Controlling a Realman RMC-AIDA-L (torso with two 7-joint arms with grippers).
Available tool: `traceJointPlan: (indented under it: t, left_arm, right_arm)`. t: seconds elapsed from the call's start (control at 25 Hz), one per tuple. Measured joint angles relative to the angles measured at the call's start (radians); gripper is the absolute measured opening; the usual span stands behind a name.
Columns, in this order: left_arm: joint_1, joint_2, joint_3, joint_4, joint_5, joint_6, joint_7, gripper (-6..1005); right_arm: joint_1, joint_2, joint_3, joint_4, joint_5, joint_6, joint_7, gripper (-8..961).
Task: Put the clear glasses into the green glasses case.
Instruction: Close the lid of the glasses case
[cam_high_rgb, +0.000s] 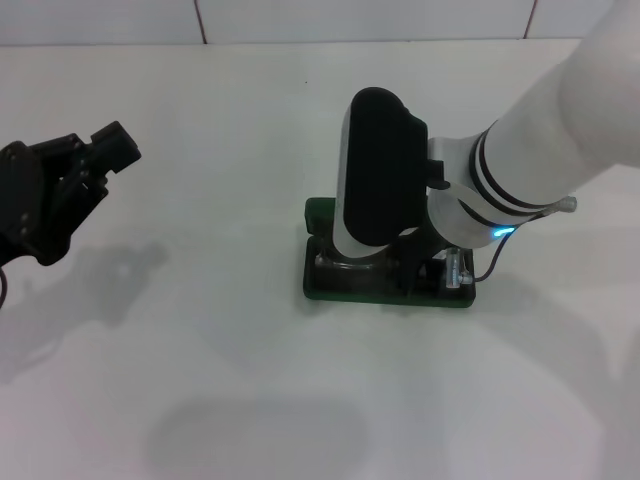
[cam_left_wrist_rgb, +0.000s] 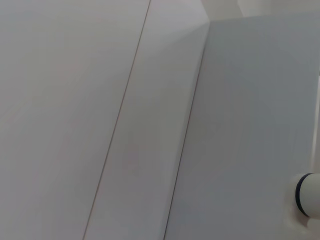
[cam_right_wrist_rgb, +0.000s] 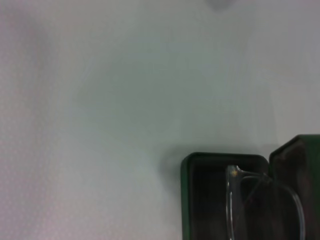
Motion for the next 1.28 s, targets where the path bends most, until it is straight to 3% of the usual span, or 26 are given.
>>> traceJointPlan:
  t: [1.28]
  left_arm:
    - [-0.006,0.000,0.000,0.000,-0.006,-0.003,0.000,57]
  right_arm:
    - [-0.003,0.000,-0.051,0.039,-0.055,0.100,0.001,153]
